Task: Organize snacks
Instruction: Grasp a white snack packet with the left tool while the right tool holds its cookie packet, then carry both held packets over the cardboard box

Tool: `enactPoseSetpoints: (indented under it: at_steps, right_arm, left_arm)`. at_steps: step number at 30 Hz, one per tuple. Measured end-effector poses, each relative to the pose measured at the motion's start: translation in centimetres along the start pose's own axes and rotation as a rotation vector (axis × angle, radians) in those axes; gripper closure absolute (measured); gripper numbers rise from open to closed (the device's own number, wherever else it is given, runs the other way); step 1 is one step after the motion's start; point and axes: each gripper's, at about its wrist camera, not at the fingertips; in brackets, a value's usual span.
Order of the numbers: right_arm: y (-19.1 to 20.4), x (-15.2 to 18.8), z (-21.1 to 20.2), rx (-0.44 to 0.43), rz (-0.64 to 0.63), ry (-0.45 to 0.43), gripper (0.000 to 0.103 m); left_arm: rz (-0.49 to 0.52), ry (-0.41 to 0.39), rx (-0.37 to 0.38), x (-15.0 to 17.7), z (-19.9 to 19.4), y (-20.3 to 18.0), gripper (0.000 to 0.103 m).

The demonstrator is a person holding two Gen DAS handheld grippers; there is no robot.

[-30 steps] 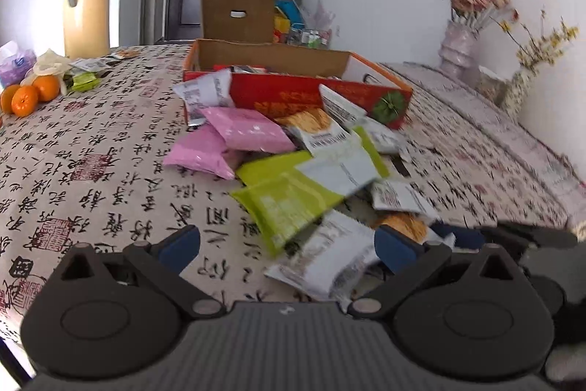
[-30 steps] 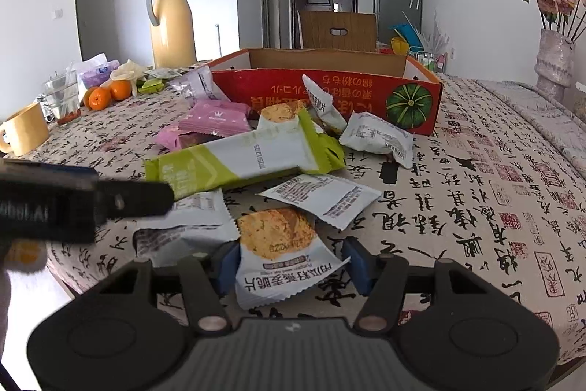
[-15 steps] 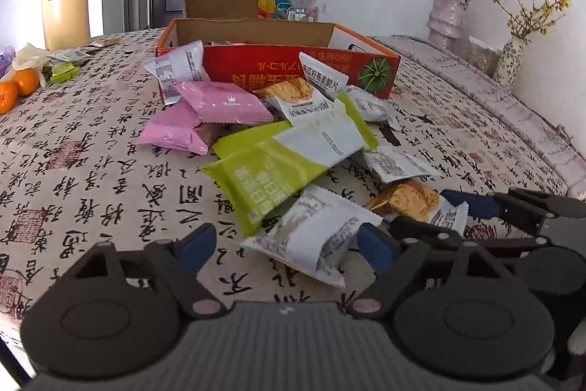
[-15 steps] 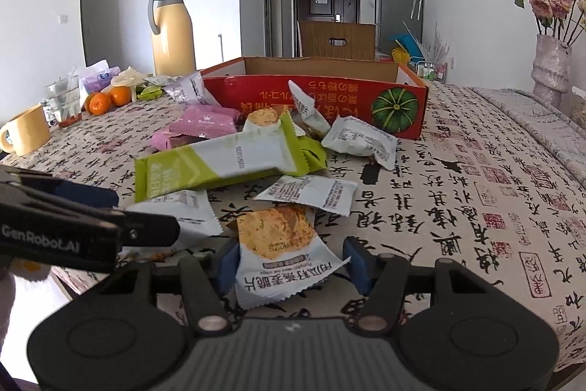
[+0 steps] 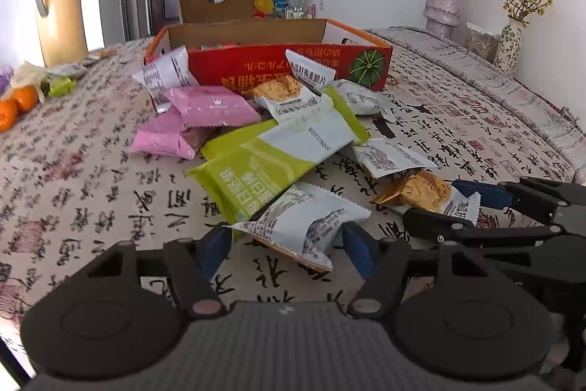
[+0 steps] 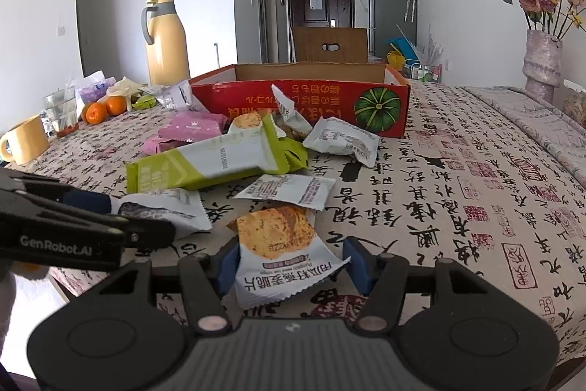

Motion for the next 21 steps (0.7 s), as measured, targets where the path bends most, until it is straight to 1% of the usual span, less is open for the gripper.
enactPoseSetpoints:
  at_steps: [3, 8, 11, 12, 14, 21]
  right_arm:
    - [-0.2, 0.1, -0.2, -0.002, 0.003, -0.006, 0.044]
    - [-0.4, 0.3, -0.4, -0.010, 0.010, -0.016, 0.044]
    - [-0.6, 0.4, -0.6, -0.014, 0.016, -0.022, 0.044]
    - [-0.7, 0.5, -0.6, -0.015, 0.017, -0.024, 0.044]
    - [-0.8, 0.6, -0.7, -0.018, 0.019, -0.028, 0.044]
    - [-0.9, 0.8, -0.9, -0.023, 0.017, -0.037, 0.044]
  left_arm:
    - [0.024, -0.028, -0.026, -0.1, -0.4, -0.5, 0.029]
    - [0.107, -0.054, -0.057, -0.3, 0.0, -2.0, 0.029]
    - [0.141, -0.054, -0.061, -0.2, 0.4, -2.7, 0.037]
    - [0.148, -0.057, -0.060, -0.1, 0.4, -2.9, 0.041]
    - [0.156, -0.066, -0.051, 0.0, 0.2, -3.1, 0.044]
    - [0.152, -0.071, -0.034, 0.1, -0.1, -3.1, 0.045]
Point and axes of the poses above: each gripper's, at about its wrist camera, not at the fingertips, and z roughly the way its jaws point, y to its left, x to its underside, and after that the axes turned 12 degrees about -x, right-handed
